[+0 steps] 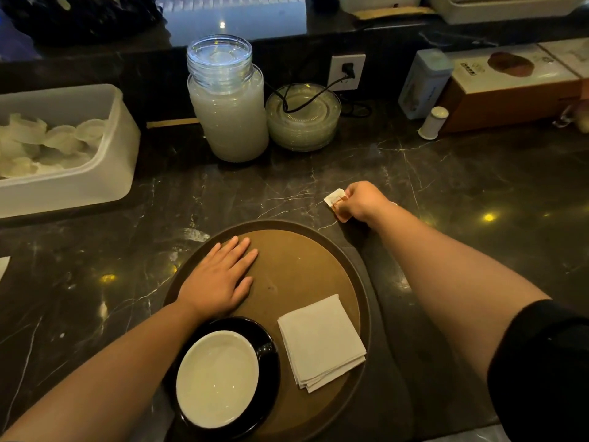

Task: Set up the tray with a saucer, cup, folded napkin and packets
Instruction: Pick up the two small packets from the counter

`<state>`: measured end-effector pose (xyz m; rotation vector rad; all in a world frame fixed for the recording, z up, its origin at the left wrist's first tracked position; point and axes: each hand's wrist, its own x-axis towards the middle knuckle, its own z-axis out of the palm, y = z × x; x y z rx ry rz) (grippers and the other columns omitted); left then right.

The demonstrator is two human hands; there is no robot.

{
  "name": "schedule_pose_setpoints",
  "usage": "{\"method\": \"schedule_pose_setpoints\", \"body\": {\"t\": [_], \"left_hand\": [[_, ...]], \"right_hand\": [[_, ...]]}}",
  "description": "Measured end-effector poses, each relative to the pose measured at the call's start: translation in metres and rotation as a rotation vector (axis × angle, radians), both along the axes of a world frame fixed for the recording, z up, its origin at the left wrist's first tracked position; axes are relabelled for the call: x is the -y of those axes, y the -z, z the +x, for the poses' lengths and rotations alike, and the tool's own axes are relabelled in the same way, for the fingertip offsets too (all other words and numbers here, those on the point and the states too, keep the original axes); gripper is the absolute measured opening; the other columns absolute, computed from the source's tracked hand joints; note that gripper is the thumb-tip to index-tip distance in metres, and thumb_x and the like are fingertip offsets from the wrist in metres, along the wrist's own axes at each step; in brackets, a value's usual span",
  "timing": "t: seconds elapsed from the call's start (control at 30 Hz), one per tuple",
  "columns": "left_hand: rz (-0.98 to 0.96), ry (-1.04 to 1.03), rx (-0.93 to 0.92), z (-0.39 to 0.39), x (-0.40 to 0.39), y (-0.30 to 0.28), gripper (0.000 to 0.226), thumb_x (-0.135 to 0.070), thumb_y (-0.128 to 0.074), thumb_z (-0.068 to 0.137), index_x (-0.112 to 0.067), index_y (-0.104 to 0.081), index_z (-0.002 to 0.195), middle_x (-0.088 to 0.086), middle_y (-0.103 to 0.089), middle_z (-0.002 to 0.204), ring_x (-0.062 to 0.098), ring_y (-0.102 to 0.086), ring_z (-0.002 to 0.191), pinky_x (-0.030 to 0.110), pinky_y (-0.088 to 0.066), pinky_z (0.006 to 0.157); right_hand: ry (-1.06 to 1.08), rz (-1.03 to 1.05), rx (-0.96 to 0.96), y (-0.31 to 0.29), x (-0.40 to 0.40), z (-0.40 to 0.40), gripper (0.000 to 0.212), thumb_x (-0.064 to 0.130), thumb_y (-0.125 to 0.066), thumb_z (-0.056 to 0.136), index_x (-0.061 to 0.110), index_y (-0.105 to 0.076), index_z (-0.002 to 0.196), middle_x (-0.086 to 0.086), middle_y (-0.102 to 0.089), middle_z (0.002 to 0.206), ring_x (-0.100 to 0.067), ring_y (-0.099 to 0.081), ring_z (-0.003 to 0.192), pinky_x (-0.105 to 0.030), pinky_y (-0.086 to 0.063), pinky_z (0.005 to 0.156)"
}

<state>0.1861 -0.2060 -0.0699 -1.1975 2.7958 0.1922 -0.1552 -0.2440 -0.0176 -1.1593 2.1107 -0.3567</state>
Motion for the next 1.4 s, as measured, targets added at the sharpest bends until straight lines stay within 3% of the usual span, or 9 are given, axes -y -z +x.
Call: {"method": "schedule_pose_setpoints", "body": {"t": [0.27,0.4,0.57,0.7,0.87,0.97,1.17,1.3,1.4], "left_hand": [[-0.004,0.009,-0.054,0.000,0.000,0.001,0.066,-0.059,-0.013,0.095,-0.024,-0.020,0.150,0.000,-0.014,0.157,0.019,-0.006,0.145,0.039,-0.004,0.116],[-0.007,0.016,-0.053,0.000,0.000,0.000,0.064,-0.055,-0.020,0.095,-0.022,-0.024,0.150,0.003,-0.019,0.157,0.019,-0.007,0.145,0.041,-0.007,0.116],[-0.006,0.013,-0.043,0.001,0.000,0.001,0.064,-0.056,-0.016,0.096,-0.023,-0.021,0.150,0.001,-0.017,0.157,0.019,-0.006,0.146,0.041,-0.006,0.116],[-0.011,0.017,-0.052,0.000,0.000,0.000,0.065,-0.057,-0.015,0.096,-0.022,-0.024,0.150,0.003,-0.020,0.157,0.020,-0.010,0.145,0.042,-0.009,0.116],[-0.009,0.015,-0.052,0.000,-0.001,-0.001,0.063,-0.053,-0.021,0.096,-0.022,-0.026,0.150,0.003,-0.021,0.157,0.020,-0.008,0.145,0.041,-0.007,0.116],[-0.012,0.014,-0.050,0.000,-0.001,-0.001,0.063,-0.053,-0.021,0.096,-0.022,-0.027,0.150,0.003,-0.020,0.157,0.019,-0.007,0.145,0.040,-0.006,0.116],[-0.003,0.015,-0.030,-0.002,-0.001,-0.004,0.063,-0.054,-0.017,0.096,-0.024,-0.022,0.151,0.002,-0.016,0.159,0.017,-0.001,0.145,0.036,0.002,0.116],[0.059,-0.019,-0.004,-0.003,-0.001,-0.010,0.060,-0.052,-0.025,0.098,-0.027,-0.017,0.152,0.000,-0.008,0.161,0.017,0.002,0.146,0.035,0.005,0.115],[0.164,-0.046,-0.017,-0.010,0.006,-0.034,0.055,-0.046,-0.041,0.097,-0.027,-0.032,0.148,-0.001,-0.019,0.159,0.017,-0.008,0.146,0.039,-0.006,0.116]], "right_hand": [[0.378,-0.143,0.297,-0.013,-0.043,-0.082,0.021,0.019,-0.078,0.082,0.015,-0.060,0.071,-0.007,-0.072,0.079,-0.009,-0.067,0.053,-0.021,-0.046,0.041],[0.465,-0.095,0.303,0.003,-0.057,-0.089,0.016,0.019,-0.078,0.080,0.012,-0.064,0.083,-0.009,-0.072,0.090,-0.018,-0.065,0.076,-0.028,-0.049,0.058],[0.509,-0.118,0.274,0.008,-0.050,-0.077,0.020,0.019,-0.081,0.078,0.013,-0.062,0.073,-0.008,-0.068,0.079,-0.016,-0.058,0.059,-0.029,-0.044,0.054],[0.411,-0.044,0.091,0.012,-0.044,-0.068,0.021,0.025,-0.076,0.082,0.007,-0.065,0.088,-0.013,-0.068,0.092,-0.028,-0.065,0.085,-0.039,-0.051,0.076],[0.287,-0.002,-0.148,0.011,-0.044,-0.054,0.019,0.026,-0.065,0.086,0.011,-0.064,0.098,-0.012,-0.066,0.093,-0.031,-0.063,0.087,-0.035,-0.048,0.068],[0.293,-0.090,-0.166,0.013,-0.046,-0.047,0.012,0.023,-0.064,0.088,0.012,-0.059,0.089,-0.012,-0.064,0.091,-0.032,-0.062,0.087,-0.035,-0.047,0.067],[0.366,-0.313,0.052,0.002,-0.060,-0.030,0.016,0.027,-0.069,0.089,0.017,-0.058,0.083,-0.002,-0.062,0.083,-0.019,-0.060,0.077,-0.028,-0.040,0.054],[0.344,-0.401,0.397,-0.020,-0.076,0.003,0.026,0.022,-0.070,0.088,0.020,-0.059,0.111,0.001,-0.065,0.108,-0.015,-0.064,0.096,-0.031,-0.055,0.077],[0.286,-0.425,0.602,-0.034,-0.091,0.037,0.034,0.017,-0.071,0.087,0.024,-0.053,0.116,0.002,-0.066,0.113,-0.014,-0.067,0.100,-0.031,-0.058,0.082]]}}
